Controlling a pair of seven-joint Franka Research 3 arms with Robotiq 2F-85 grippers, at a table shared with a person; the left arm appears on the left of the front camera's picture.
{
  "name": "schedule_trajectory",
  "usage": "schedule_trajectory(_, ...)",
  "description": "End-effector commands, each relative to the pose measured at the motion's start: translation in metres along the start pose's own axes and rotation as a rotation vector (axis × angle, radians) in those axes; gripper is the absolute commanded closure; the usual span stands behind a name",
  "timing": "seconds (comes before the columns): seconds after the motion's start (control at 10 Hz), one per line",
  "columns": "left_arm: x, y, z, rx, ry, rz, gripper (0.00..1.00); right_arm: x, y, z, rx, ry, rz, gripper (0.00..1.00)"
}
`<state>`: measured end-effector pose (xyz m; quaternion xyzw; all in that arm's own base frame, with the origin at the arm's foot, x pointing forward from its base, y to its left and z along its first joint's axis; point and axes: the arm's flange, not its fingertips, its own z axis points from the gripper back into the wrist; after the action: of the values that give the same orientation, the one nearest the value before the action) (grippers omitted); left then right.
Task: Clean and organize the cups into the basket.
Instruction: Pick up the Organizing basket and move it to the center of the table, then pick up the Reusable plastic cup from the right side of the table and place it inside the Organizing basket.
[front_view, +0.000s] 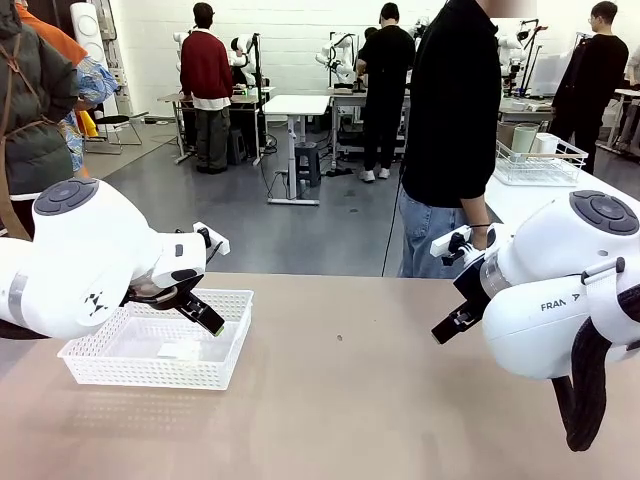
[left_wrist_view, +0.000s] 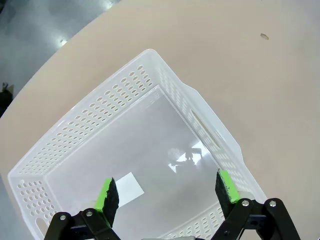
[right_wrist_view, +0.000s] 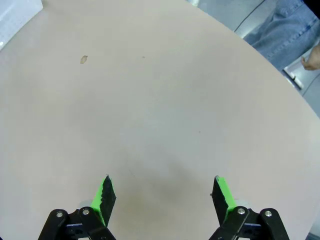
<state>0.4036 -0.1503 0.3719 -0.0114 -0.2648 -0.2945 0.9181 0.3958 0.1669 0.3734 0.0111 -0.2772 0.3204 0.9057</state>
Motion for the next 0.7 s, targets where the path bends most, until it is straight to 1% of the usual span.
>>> schedule_trajectory(0.0, 0.0, 0.004, 0.034, 0.026, 0.003, -0.033, 0.0, 0.003, -0.001, 0.033, -0.015, -0.018, 0.026, 0.0)
schedule_trajectory(0.1, -0.005, -0.001, 0.075, 0.022, 0.009, -0.056, 0.0, 0.001, -0.001, 0.073, -0.046, -0.013, 0.044, 0.0)
schedule_trajectory(0.2, -0.016, -0.004, 0.102, -0.012, 0.013, -0.08, 0.0, -0.005, 0.003, 0.102, -0.051, -0.002, 0.075, 0.0)
schedule_trajectory(0.3, -0.031, -0.007, 0.119, -0.049, 0.03, -0.109, 0.0, -0.016, 0.008, 0.124, -0.044, 0.005, 0.095, 0.0)
schedule_trajectory(0.4, -0.046, -0.012, 0.132, -0.053, 0.074, -0.134, 0.0, -0.03, 0.015, 0.141, -0.049, 0.031, 0.117, 0.0)
schedule_trajectory(0.5, -0.067, -0.023, 0.142, -0.009, 0.122, -0.157, 0.0, -0.054, 0.023, 0.158, -0.034, 0.078, 0.169, 0.0)
schedule_trajectory(0.6, -0.079, -0.027, 0.146, 0.0, 0.153, -0.176, 0.0, -0.071, 0.028, 0.165, -0.036, 0.095, 0.182, 0.0)
